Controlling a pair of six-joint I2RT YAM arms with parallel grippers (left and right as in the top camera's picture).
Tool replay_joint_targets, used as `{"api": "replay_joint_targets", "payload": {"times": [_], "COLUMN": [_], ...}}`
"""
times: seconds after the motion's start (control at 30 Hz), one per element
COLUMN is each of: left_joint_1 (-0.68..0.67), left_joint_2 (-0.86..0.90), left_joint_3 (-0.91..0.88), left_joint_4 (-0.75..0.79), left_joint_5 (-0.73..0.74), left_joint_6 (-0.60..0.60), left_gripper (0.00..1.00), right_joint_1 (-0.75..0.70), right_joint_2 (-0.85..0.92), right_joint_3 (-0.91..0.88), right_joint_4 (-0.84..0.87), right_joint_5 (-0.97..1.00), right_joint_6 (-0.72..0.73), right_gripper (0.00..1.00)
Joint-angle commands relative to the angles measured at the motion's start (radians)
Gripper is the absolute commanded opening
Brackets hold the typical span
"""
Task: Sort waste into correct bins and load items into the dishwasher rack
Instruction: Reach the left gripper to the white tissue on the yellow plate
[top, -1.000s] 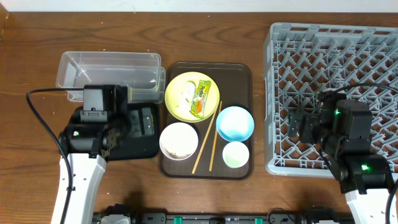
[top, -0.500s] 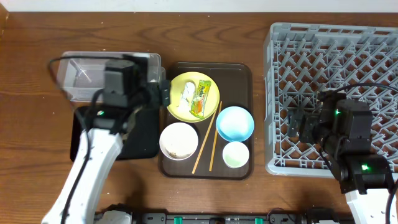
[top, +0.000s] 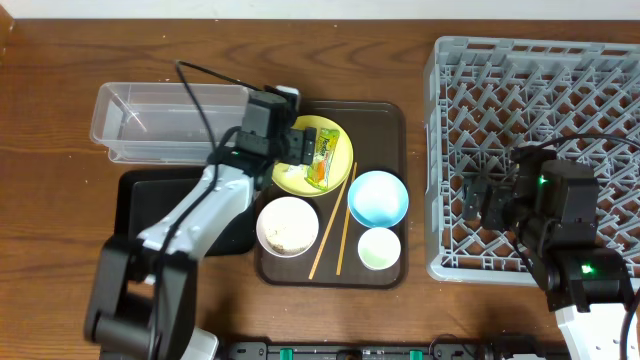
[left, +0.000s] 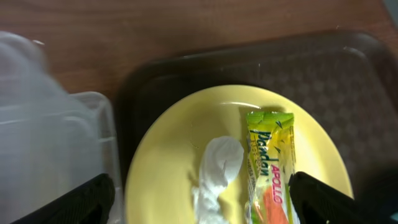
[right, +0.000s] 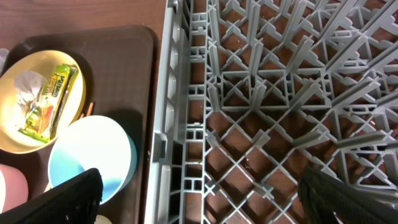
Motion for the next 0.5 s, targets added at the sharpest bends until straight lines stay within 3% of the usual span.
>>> {"api": "replay_joint_targets", "payload": {"times": [0.0,0.17,0.33,0.47], "left_joint_1": [-0.016,-0.034,-0.045,-0.045], "left_joint_2": [0.061,0.134,0.168,0.182], "left_joint_3": [0.023,0.023,0.023,0.023], "left_joint_4": [0.03,0.06,0.059,0.05], "left_joint_5": [-0.023,-0.022,-0.022,-0.023], "left_joint_6": [0.013,0.011,-0.003,-0.002], "left_gripper": [0.88,0.8,0.64,0.42], "right_joint_1": [-0.003,-0.003,-0.003,-0.003], "right_joint_2": [-0.002,-0.002,-0.002,-0.002], "right_joint_3": [0.021,0.021,0.021,0.021], "right_joint_4": [-0.004,-0.015,-0.019,-0.019], "right_joint_5": [-0.007,-0.007,-0.007,-0.007], "right_joint_6": [0.008,0.008,0.008,0.008], "right_gripper": [0.99,0.99,0.99,0.99]}}
